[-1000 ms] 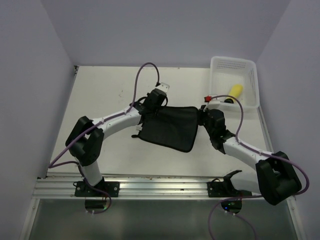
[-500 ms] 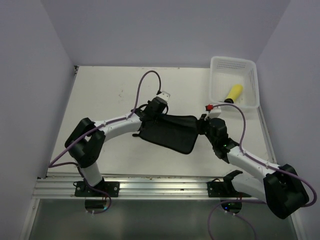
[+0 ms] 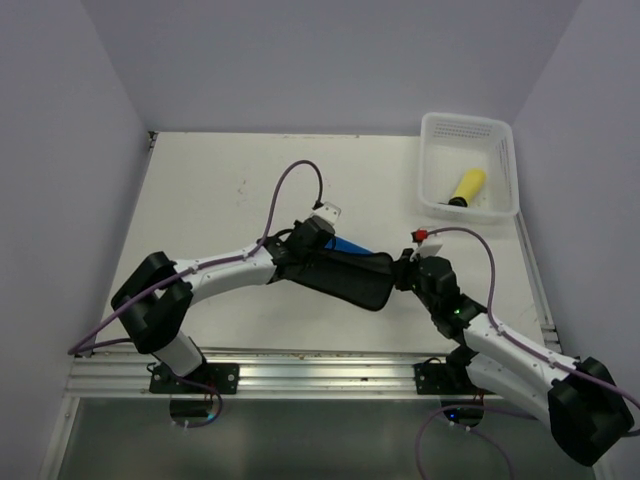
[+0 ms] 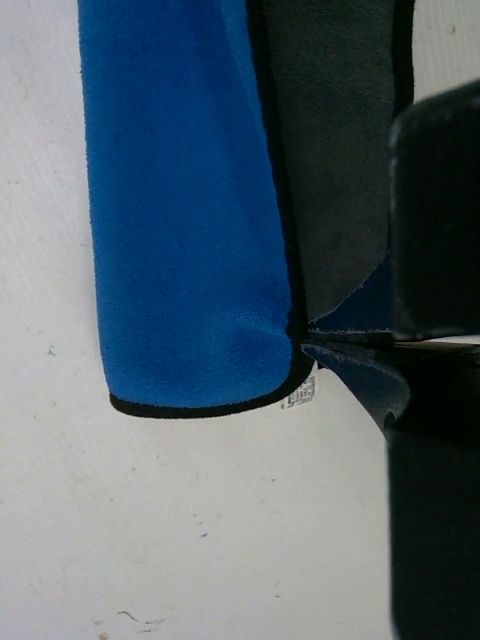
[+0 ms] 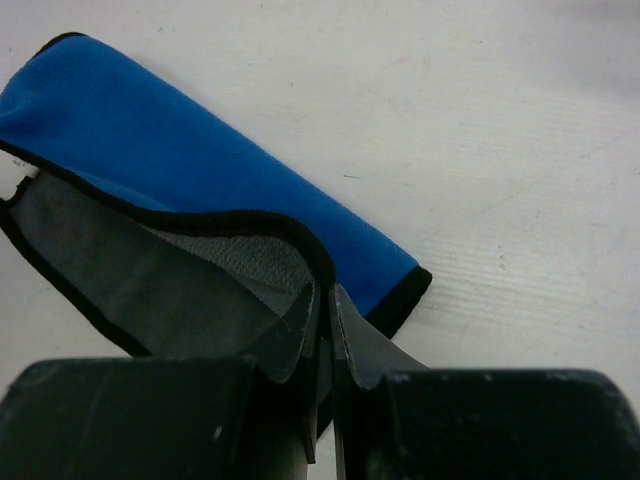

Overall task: Roll the towels
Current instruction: Fold the towel

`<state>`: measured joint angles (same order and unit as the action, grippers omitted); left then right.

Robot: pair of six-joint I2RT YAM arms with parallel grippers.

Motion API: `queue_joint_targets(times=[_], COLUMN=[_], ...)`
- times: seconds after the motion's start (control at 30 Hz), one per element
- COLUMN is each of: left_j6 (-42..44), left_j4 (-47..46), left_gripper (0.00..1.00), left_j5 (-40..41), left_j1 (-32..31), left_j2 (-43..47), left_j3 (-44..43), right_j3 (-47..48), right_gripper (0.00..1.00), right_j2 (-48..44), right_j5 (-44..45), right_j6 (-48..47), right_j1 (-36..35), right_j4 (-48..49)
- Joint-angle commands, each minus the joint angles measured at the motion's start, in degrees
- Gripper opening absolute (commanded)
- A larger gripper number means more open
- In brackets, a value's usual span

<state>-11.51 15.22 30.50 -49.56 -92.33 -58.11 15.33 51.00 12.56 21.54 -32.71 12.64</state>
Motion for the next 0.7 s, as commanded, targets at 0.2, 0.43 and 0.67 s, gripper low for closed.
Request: queue_joint_targets(times=[0.2, 0.43, 0.67], left_j6=[-3.3, -3.8, -4.6], left_j4=[0.9, 1.7, 3.2], left_gripper=[0.00, 0.00, 0.00], left_j5=[3.9, 4.8, 4.0], left_j1=[-1.7, -1.7, -2.2], left_j2=[1.9, 1.6, 1.8], left_j3=[2.6, 2.6, 3.1], right_j3=[-2.1, -3.8, -3.2], right_gripper=[0.05, 0.05, 0.04], right_j2=[-5.3, -8.3, -7.8], right_j5=[-1.1, -1.5, -2.3], right_j6=[3.3, 4.6, 4.5], right_j1=[-0.4, -0.6, -1.0], right_j4=[-4.1, -4.8, -5.9])
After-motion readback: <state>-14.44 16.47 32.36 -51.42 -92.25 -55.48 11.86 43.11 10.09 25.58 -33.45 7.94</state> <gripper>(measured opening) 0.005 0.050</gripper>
